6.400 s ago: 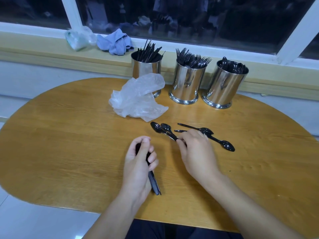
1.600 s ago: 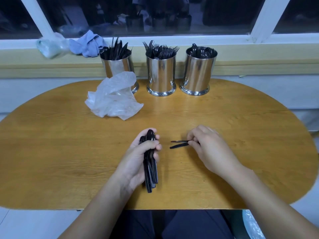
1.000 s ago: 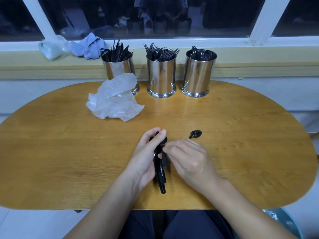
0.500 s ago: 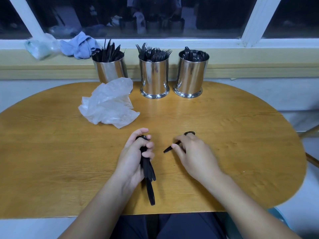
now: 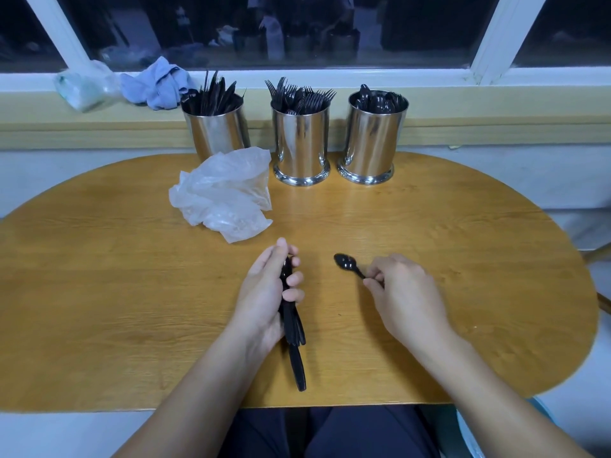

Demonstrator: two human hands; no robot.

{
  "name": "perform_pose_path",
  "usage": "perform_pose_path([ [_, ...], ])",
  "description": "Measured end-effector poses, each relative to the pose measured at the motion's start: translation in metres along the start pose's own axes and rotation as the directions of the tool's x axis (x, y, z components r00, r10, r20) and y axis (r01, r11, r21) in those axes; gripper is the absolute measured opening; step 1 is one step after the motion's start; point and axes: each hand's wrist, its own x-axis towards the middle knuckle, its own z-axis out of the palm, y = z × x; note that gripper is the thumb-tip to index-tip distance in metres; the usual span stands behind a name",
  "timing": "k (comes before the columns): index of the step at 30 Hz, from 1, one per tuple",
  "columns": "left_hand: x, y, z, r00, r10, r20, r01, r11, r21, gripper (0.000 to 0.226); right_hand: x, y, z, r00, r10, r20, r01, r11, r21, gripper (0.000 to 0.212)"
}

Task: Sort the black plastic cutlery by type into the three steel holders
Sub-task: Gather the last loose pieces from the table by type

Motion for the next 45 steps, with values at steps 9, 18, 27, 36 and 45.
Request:
perform_pose_path([
  [9, 0.0, -0.004, 0.002, 0.998, 0.056, -0.026, -0.052, 0.99, 0.134, 0.05, -0.009, 0.002, 0.008, 0.989, -0.144, -0.019, 0.118, 0.873, -0.474, 0.02],
  [18, -0.003, -0.007, 0.007, 0.994, 0.107, -0.022, -0.099, 0.968, 0.231, 0.046, -0.007, -0.013, -0.006, 1.0, -0.025, -0.014, 0.023, 0.995, -0.1, 0.015],
  [27, -0.001, -0.009, 0.021, 0.985, 0.171, 0.015, -0.168, 0.944, 0.285, 0.01, -0.033, -0.061, -0.016, 0.968, -0.091, 0.236, -0.091, 0.745, 0.661, 0.019],
  [36, 0.007, 0.008, 0.03, 0.983, 0.181, 0.042, -0.185, 0.937, 0.298, 0.019, -0.038, -0.052, -0.025, 0.934, -0.156, 0.321, -0.165, 0.608, 0.777, 0.025],
  [45, 0.069, 0.097, 0.127, 0.951, 0.283, 0.126, -0.302, 0.938, 0.17, 0.008, 0.037, 0.009, -0.043, 0.983, -0.005, 0.182, -0.15, 0.545, 0.825, 0.026],
])
